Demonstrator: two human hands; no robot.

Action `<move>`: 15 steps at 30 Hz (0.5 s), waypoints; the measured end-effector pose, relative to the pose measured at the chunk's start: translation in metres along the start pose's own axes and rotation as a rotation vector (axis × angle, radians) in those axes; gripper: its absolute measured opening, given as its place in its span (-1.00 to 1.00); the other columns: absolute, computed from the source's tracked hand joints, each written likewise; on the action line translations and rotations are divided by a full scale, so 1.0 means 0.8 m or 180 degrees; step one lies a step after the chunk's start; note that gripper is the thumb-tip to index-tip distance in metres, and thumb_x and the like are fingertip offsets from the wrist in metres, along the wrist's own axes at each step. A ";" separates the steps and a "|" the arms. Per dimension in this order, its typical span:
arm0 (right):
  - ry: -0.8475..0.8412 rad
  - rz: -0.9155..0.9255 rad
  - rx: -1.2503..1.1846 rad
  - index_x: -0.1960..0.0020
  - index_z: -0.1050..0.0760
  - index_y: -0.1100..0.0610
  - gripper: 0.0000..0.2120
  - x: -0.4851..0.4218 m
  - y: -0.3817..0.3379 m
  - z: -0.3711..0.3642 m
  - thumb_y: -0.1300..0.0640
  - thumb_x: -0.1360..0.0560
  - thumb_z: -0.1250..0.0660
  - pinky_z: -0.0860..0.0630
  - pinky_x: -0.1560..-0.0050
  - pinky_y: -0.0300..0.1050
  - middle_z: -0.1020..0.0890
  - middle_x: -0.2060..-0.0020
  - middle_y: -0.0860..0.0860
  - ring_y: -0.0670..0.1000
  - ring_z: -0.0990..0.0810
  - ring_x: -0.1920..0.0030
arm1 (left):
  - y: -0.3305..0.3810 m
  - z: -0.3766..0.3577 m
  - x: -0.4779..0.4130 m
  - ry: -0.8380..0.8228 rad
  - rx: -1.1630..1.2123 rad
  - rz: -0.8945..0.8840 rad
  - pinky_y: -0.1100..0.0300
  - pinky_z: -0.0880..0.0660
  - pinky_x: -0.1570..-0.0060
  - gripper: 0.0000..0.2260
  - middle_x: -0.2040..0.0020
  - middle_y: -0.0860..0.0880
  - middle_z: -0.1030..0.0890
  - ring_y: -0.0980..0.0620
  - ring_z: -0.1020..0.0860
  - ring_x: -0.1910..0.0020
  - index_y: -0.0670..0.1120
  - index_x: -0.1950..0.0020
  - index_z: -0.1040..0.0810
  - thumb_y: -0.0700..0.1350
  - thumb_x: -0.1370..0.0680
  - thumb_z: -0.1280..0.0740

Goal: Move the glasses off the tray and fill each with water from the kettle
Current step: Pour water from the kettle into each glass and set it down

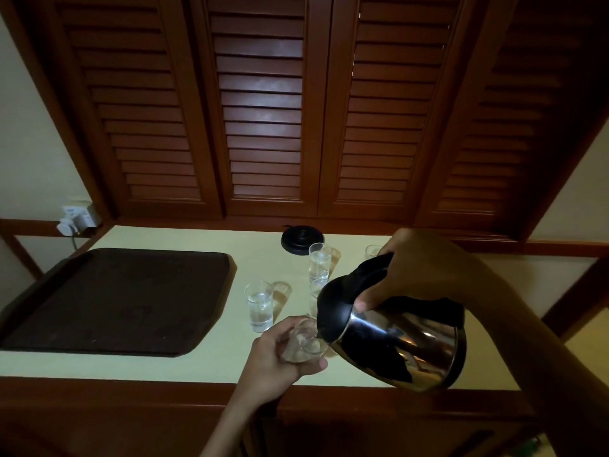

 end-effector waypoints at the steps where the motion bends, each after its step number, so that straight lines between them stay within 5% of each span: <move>1: -0.0003 -0.0006 0.0002 0.26 -0.67 0.09 -0.57 0.000 0.000 -0.001 -0.26 -0.19 -0.63 -0.45 0.34 -0.23 -0.70 0.37 -0.01 -0.09 -0.60 0.37 | -0.001 0.000 0.000 -0.0007 0.0000 -0.0009 0.41 -0.56 0.01 -0.49 0.00 0.19 -0.75 0.23 -0.70 0.02 0.14 -0.11 -0.64 -0.24 -0.29 -0.70; 6: -0.0034 -0.0031 0.0038 0.35 -0.54 0.01 -0.62 0.004 -0.005 0.000 -0.22 -0.24 -0.63 -0.32 0.42 -0.32 -0.59 0.45 -0.09 -0.14 -0.53 0.41 | -0.005 0.000 -0.002 -0.0032 -0.0041 -0.0026 0.33 -0.59 -0.04 -0.48 -0.02 0.09 -0.76 0.14 -0.71 -0.02 0.09 -0.16 -0.65 -0.19 -0.28 -0.71; 15: 0.0003 -0.0237 -0.0025 0.32 -0.58 0.04 -0.58 0.003 0.007 0.003 -0.26 -0.18 -0.64 -0.38 0.37 -0.26 -0.63 0.41 -0.04 -0.08 -0.58 0.37 | -0.001 0.003 -0.006 -0.0068 -0.0083 -0.0028 0.36 -0.57 -0.03 -0.49 -0.05 0.09 -0.75 0.16 -0.71 -0.06 0.08 -0.16 -0.66 -0.18 -0.29 -0.70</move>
Point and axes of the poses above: each hand's wrist, its own x-axis away from the middle knuckle, its own z-axis out of the back of the hand, y = z × x, the point moved 7 cm from there along -x, towards the middle knuckle
